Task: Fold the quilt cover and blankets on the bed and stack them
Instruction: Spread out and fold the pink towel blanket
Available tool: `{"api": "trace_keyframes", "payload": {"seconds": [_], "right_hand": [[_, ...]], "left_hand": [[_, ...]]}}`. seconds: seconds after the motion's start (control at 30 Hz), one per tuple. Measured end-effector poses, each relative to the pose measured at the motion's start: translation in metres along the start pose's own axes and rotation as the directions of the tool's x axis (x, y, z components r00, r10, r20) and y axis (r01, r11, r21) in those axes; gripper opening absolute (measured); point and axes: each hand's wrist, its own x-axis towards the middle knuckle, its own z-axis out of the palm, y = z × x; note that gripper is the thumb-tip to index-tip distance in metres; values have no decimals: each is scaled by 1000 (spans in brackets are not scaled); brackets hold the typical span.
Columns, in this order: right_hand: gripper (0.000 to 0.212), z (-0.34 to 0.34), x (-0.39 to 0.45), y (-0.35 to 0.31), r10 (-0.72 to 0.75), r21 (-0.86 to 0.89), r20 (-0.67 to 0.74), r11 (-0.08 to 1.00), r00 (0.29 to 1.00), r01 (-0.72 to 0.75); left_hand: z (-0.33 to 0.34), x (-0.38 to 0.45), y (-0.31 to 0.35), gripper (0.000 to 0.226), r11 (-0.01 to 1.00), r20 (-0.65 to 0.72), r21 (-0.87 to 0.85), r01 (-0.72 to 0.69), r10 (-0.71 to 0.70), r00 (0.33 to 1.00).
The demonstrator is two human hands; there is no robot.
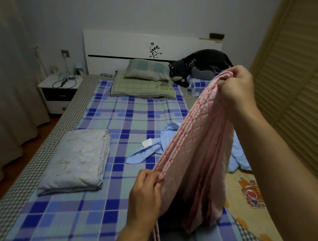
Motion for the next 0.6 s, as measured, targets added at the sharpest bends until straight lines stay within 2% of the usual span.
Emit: {"api": "trace_keyframes", "payload": {"seconds": [0.1,0.2,0.3,0.37,0.43,0.6], "right_hand": [[29,4,-6,-2,-9,37,14,999,1000,9],[30,6,-7,-2,-9,54,13,999,1000,8],[31,6,-7,-2,-21,49,6,999,1000,20],[31,5,-7,-1,-30,52,8,998,1000,30],[31,5,-6,0,-36,46,10,998,999,35],[32,8,-6,4,-27,36,-6,999,1000,27]], "left_hand": [[-4,3,-2,39,998,40,68,-16,13,999],[-6,6,-3,54,996,45,47,77,-80,996],[-5,5,-4,40,998,41,9,63,-63,997],[-5,3,-5,23,999,34,42,34,-35,999],[-4,2,-4,14,995,-23,79,65,-63,998],[-4,-9,13,24,988,-118,-50,148,-153,981]]}}
